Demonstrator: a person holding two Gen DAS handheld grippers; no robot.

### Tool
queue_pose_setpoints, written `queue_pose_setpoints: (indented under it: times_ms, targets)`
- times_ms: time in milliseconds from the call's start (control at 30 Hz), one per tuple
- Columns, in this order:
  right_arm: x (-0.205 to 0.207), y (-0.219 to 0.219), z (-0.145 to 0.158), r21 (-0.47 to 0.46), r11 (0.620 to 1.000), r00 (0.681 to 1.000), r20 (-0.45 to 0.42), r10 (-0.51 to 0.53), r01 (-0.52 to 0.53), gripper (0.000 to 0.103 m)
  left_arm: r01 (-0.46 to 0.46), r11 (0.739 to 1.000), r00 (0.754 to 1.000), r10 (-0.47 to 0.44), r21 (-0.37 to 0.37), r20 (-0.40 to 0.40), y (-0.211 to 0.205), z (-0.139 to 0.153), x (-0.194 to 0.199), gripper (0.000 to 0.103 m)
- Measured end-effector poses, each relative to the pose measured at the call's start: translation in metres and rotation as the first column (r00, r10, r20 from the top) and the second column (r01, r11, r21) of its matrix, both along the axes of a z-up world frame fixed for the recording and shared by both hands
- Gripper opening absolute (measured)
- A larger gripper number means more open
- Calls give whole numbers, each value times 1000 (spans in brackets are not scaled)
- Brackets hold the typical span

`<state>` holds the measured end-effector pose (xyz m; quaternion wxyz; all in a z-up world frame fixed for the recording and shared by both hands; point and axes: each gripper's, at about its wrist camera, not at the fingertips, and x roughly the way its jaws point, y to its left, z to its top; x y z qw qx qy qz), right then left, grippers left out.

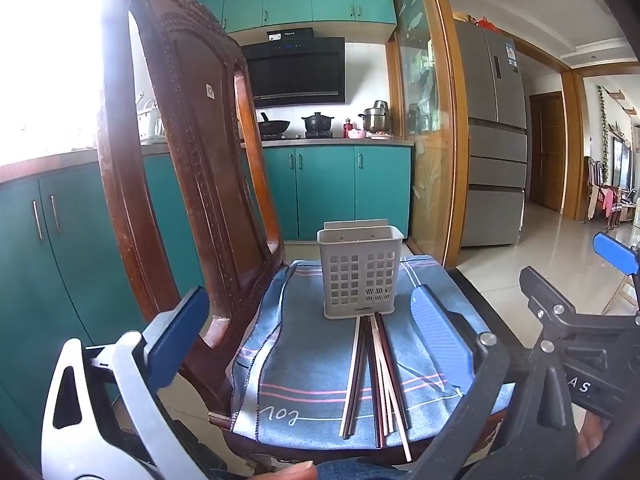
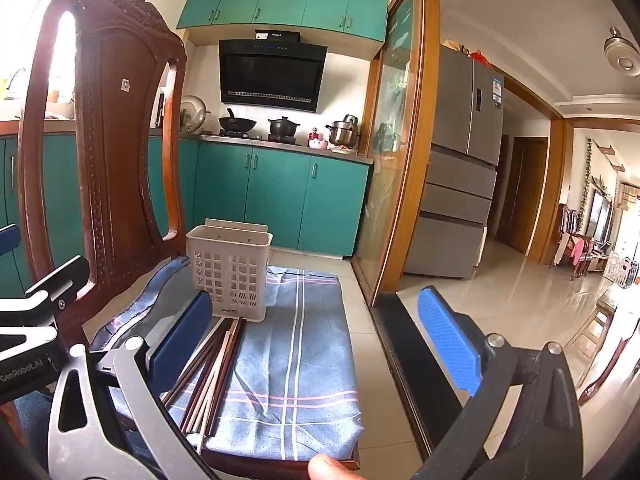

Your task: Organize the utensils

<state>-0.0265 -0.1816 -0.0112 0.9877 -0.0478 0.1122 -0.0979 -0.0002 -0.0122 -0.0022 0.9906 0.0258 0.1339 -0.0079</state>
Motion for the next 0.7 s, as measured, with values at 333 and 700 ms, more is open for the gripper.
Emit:
queue_pose_setpoints:
  times_ms: [333, 700]
  targets:
    - [-1, 0, 3, -2, 1000, 1000, 4, -4, 4, 100, 5, 1000, 1000, -5, 2, -3, -1, -2, 3, 100]
    - [1, -2, -1, -1, 1000, 1000, 4, -10, 10, 100, 4, 1000, 1000, -4, 3, -9, 2, -2, 5, 100]
